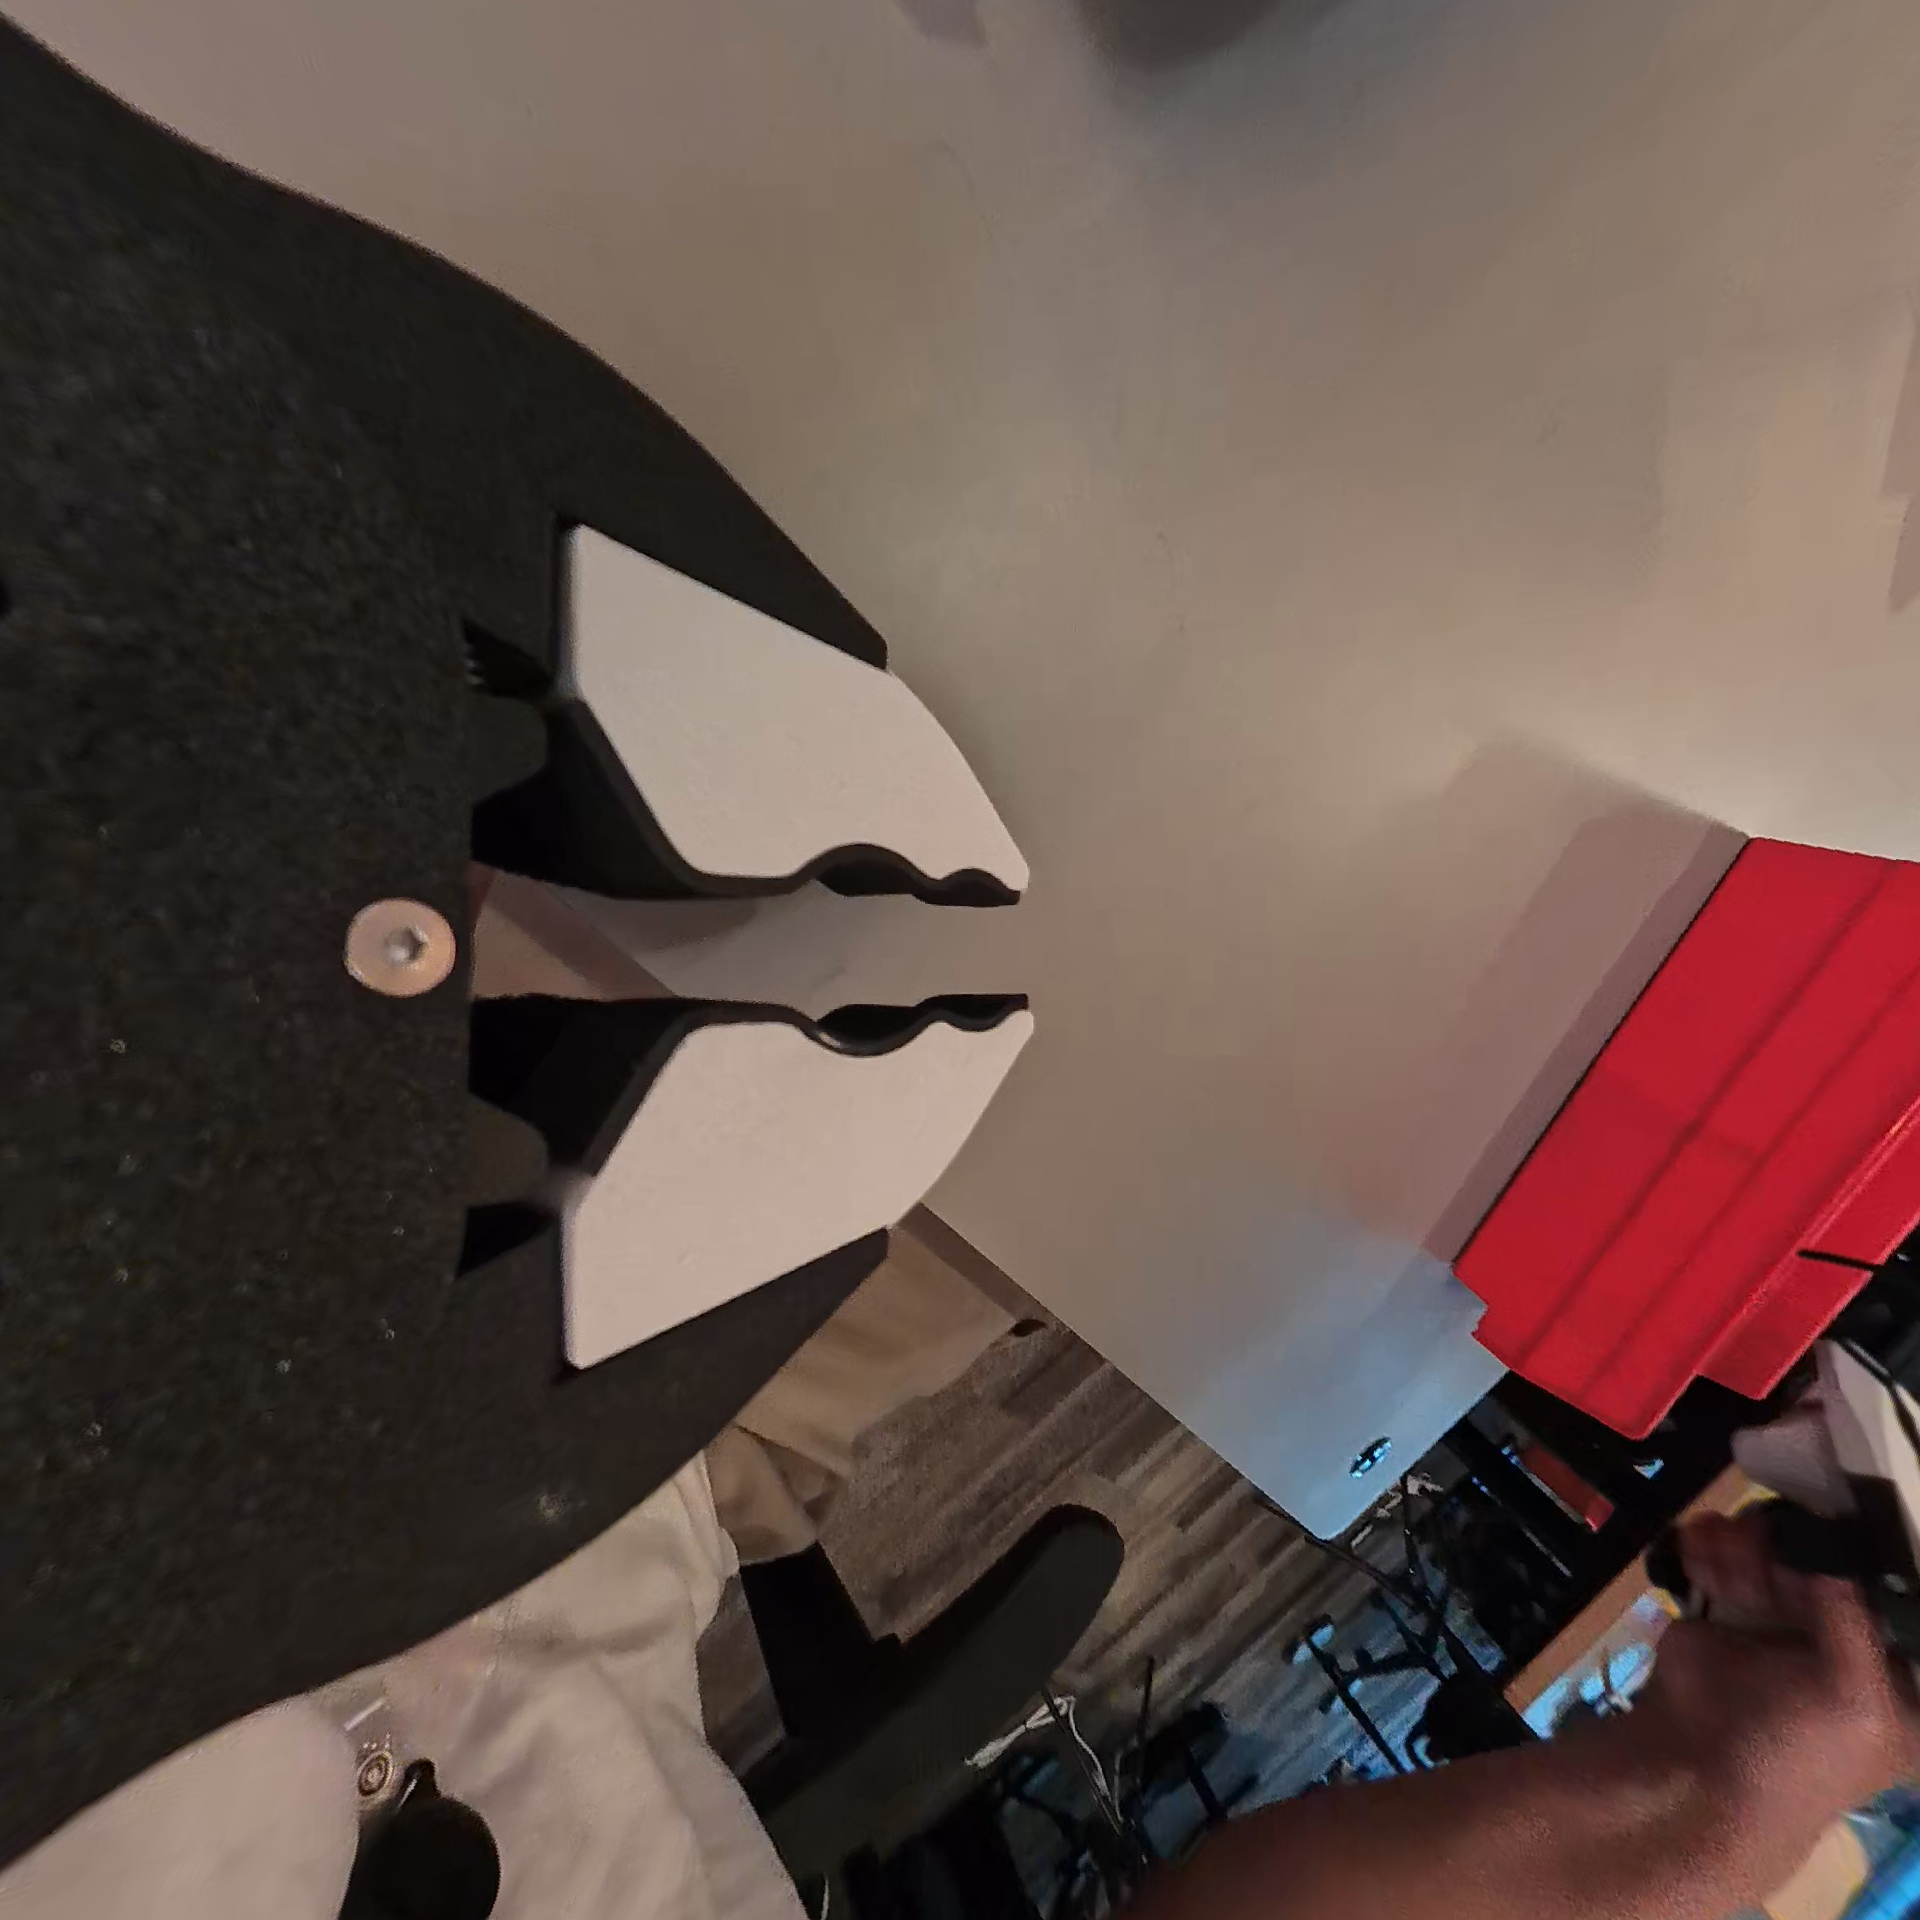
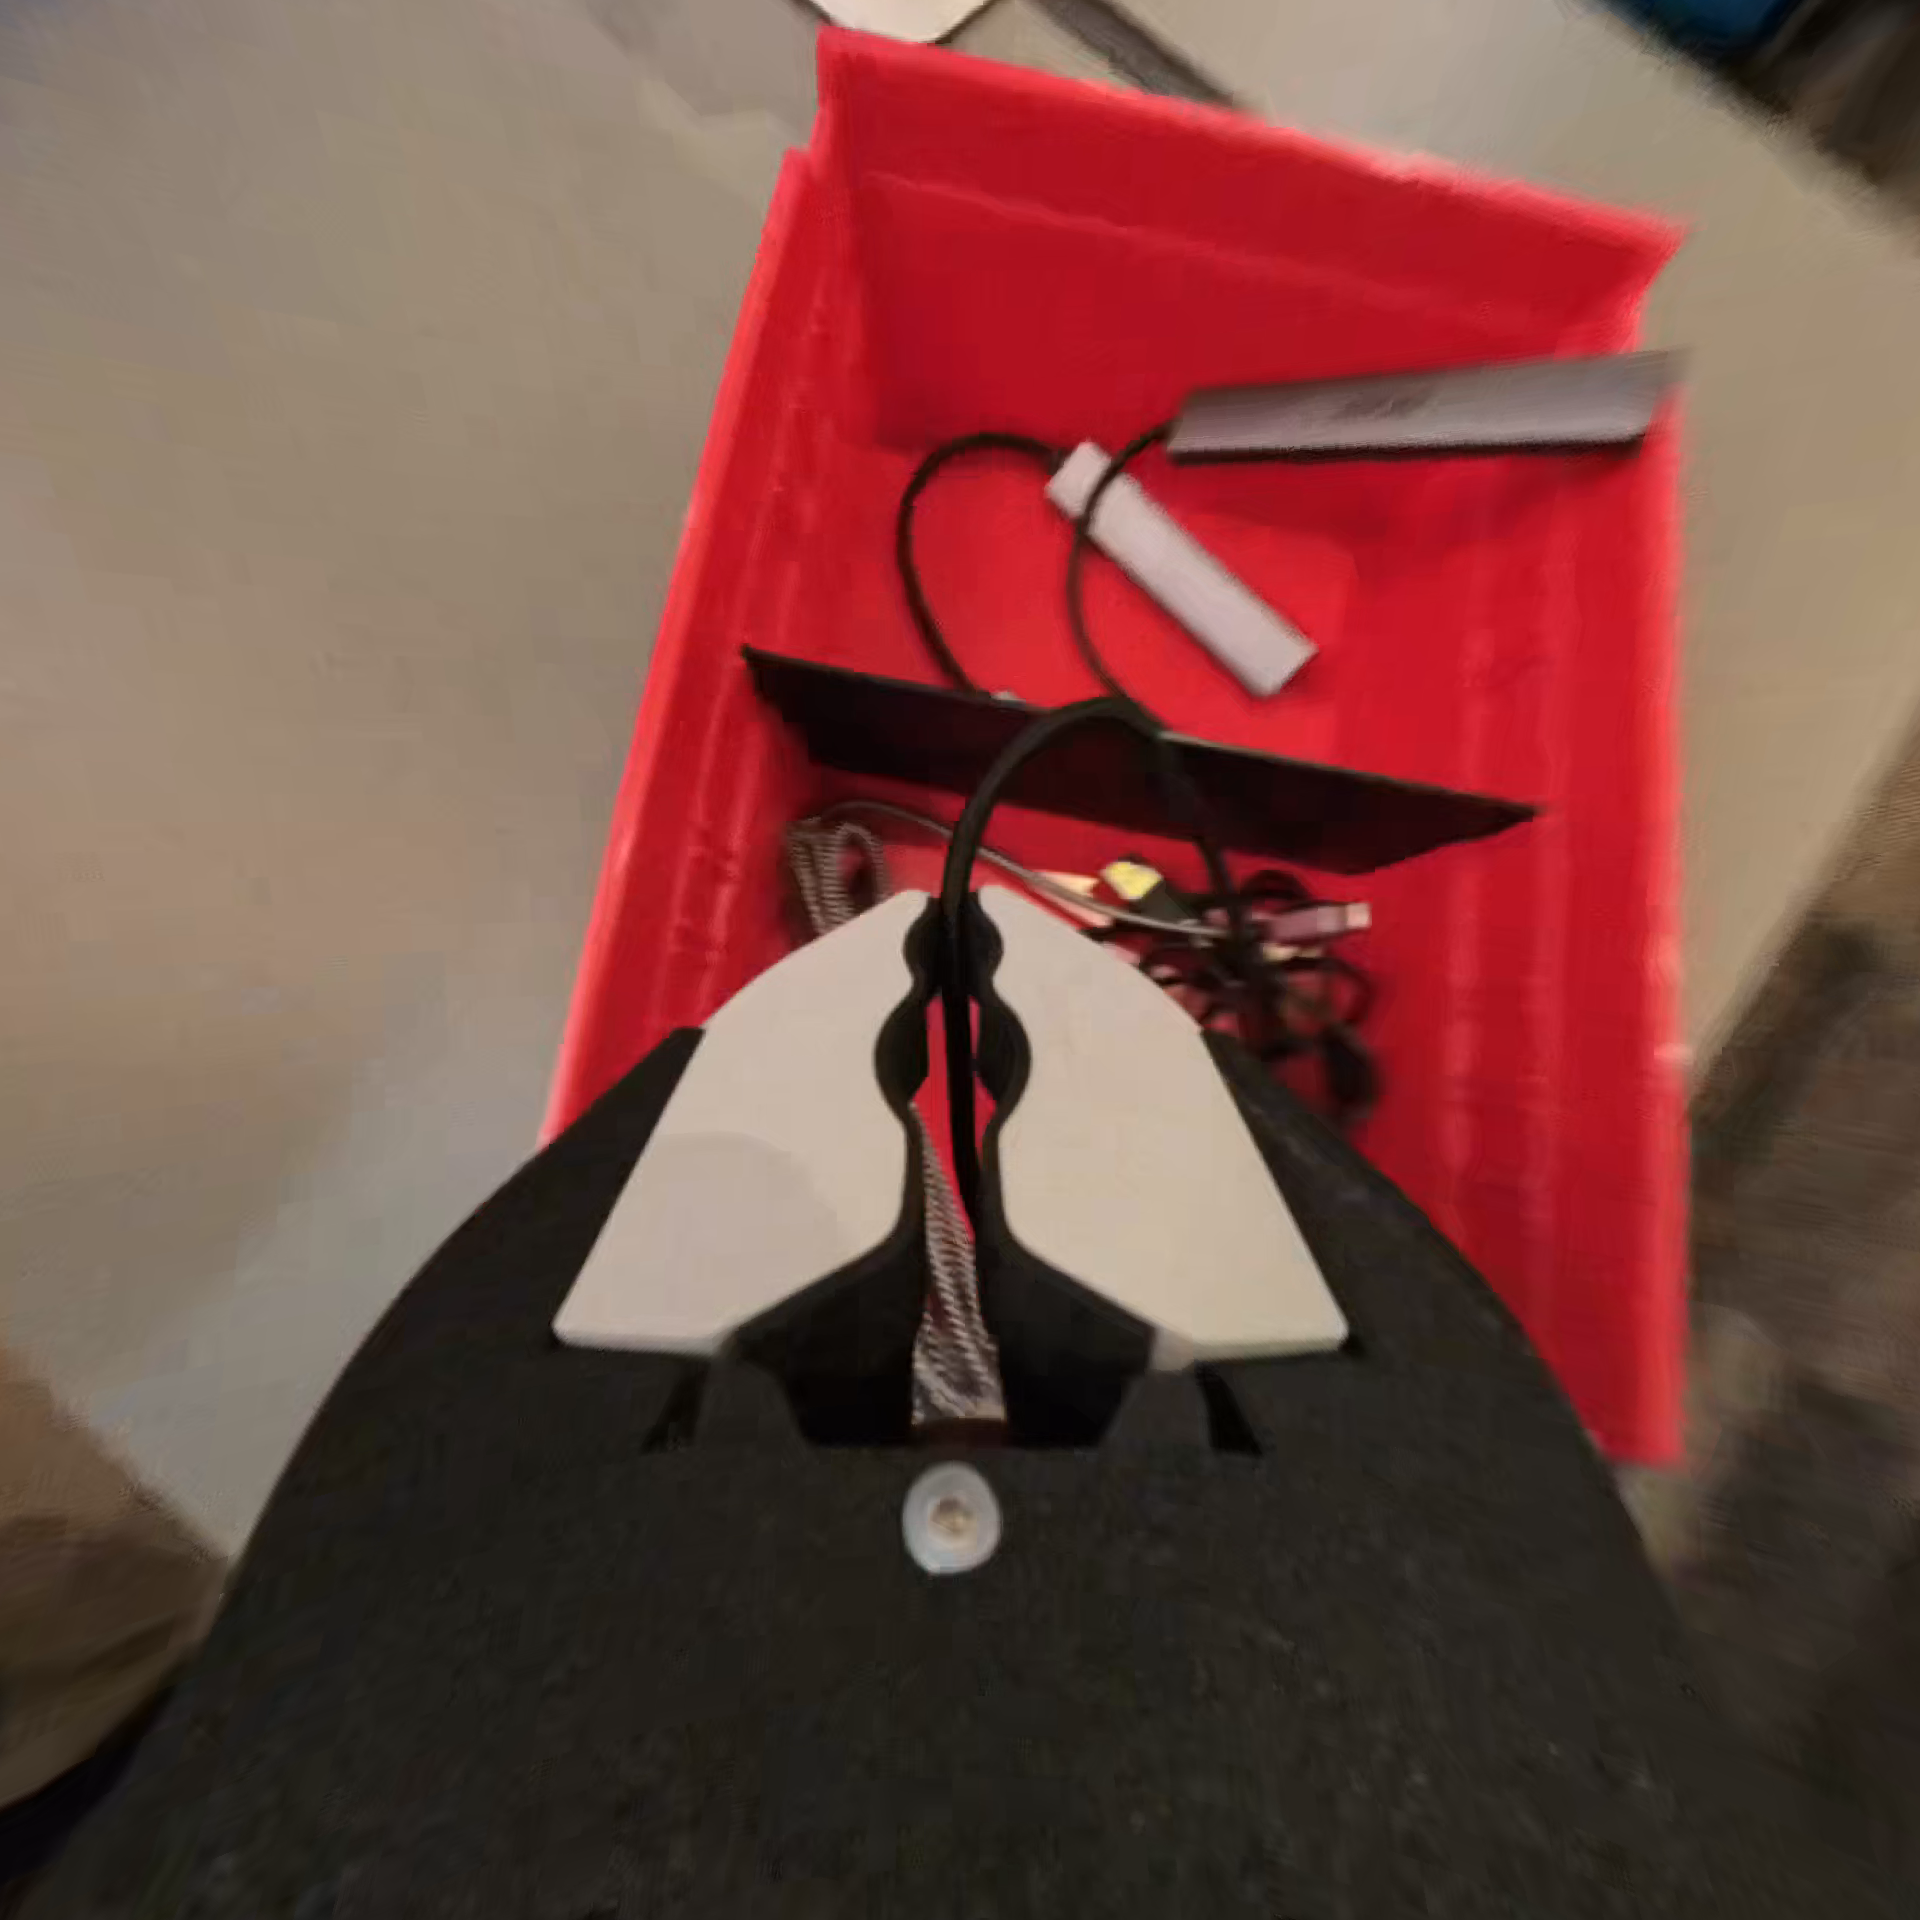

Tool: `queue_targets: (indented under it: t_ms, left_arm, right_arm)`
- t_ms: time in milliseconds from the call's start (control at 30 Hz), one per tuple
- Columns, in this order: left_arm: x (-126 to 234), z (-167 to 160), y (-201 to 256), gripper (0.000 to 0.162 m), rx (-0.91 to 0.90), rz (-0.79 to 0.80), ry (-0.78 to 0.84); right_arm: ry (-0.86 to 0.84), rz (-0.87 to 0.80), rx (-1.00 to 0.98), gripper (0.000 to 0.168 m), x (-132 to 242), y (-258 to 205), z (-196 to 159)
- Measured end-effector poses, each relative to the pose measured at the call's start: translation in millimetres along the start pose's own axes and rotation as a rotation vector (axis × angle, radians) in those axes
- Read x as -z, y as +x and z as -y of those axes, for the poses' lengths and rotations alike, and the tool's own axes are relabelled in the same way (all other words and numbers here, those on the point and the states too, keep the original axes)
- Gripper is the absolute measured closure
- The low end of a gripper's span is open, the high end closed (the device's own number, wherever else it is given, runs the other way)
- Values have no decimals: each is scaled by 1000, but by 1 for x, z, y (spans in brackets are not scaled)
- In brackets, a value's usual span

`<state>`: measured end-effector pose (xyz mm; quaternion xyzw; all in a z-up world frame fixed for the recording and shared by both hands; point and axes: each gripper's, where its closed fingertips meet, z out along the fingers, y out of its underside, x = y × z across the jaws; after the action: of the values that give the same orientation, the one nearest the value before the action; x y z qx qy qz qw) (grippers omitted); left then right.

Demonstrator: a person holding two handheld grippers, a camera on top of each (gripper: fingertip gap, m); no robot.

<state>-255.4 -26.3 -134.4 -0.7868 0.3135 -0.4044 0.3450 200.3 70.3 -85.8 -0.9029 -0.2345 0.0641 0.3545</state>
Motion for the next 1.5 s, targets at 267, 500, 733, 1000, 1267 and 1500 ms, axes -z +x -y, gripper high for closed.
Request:
queue_targets:
  t_ms: [267,500,733,1000,1267,1500]
  left_arm:
    - [3,-8,2,147,-43,18,-24]
    - [28,8,-23,146,-93,161,70]
    - [107,41,-81,145,-168,479,344]
    - [152,47,-156,141,-134,747,347]
    - [136,44,-154,141,-185,755,287]
    - [133,37,-153,141,-136,704,271]
  right_arm:
    - [116,269,-343,140,-2,-18,-4]
    - [457,35,-418,142,62,-45,5]
    - [630,-362,-379,145,70,-98,-47]
    - [549,-309,-373,140,45,-70,-87]
    - [508,-382,-378,142,52,-50,-105]
    - [518,-372,-301,141,51,-55,-96]
